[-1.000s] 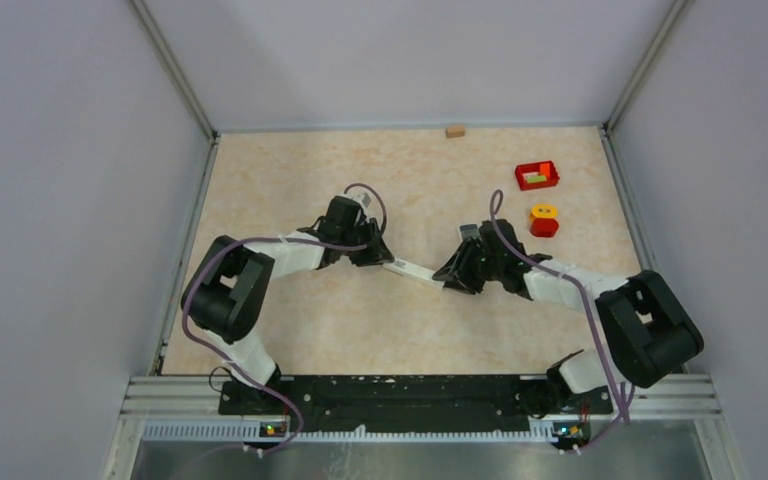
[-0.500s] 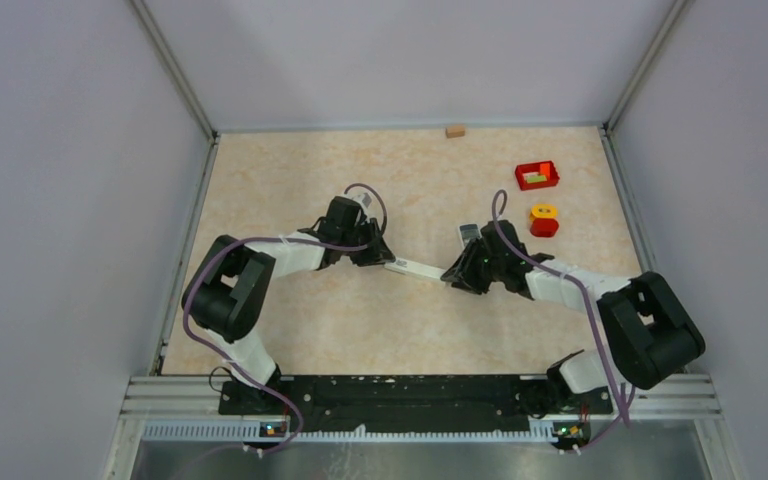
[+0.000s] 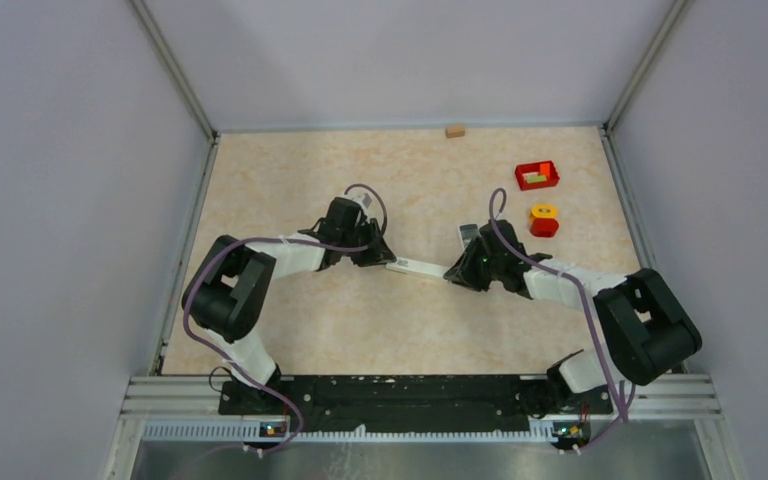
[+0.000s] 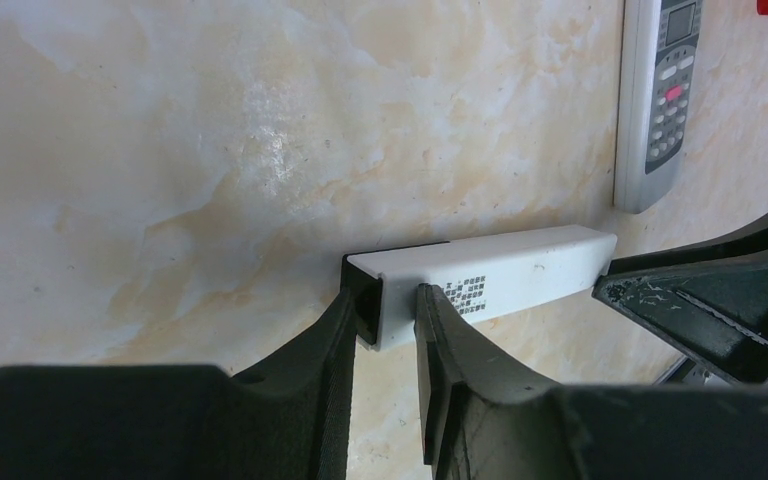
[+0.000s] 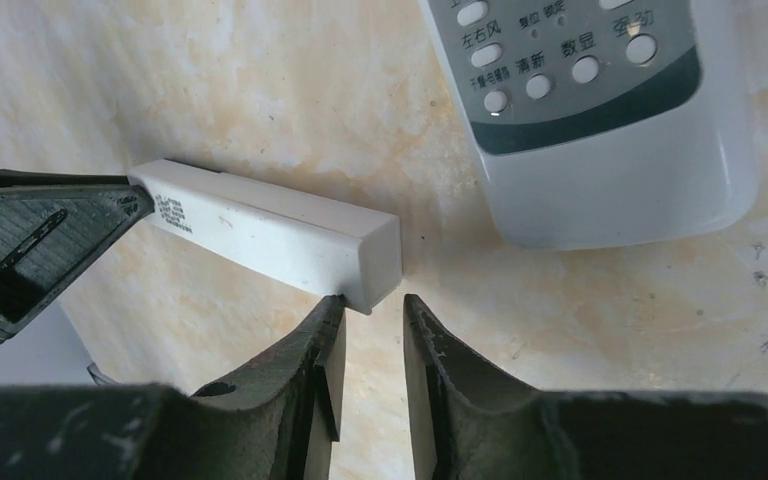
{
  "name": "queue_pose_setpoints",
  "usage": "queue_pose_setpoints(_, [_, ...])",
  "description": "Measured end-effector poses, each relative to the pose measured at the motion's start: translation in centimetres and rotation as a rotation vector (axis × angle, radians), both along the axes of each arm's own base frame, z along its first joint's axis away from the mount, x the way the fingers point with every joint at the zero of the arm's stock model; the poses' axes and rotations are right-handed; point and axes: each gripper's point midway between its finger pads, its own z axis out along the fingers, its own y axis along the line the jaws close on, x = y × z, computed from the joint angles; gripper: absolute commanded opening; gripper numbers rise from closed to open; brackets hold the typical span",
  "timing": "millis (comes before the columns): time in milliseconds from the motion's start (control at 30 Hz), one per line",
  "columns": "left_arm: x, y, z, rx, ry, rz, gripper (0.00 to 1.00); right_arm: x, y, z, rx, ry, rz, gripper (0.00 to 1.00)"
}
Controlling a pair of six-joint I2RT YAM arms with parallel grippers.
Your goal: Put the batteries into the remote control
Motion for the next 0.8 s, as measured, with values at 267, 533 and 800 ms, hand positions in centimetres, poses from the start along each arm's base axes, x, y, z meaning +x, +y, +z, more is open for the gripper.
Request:
queue_pose_setpoints(267, [0.0,0.0,0.0,-0.009,-0.01,0.003,0.29,0.4,0.0,0.1,-0.008,-0.048,0.026,0.66])
queue_pose_setpoints(533, [0.0,0.0,0.0,-0.011,-0.01,0.005,0.3,1.3,1.6,0.3,0.034,-0.074,0.088,0.65])
queue_pose_setpoints(800, [0.0,0.0,0.0,-0.016,-0.013,0.008,0.3,1.8,1.7,-0.3,0.015,-0.067,0.1,0.4])
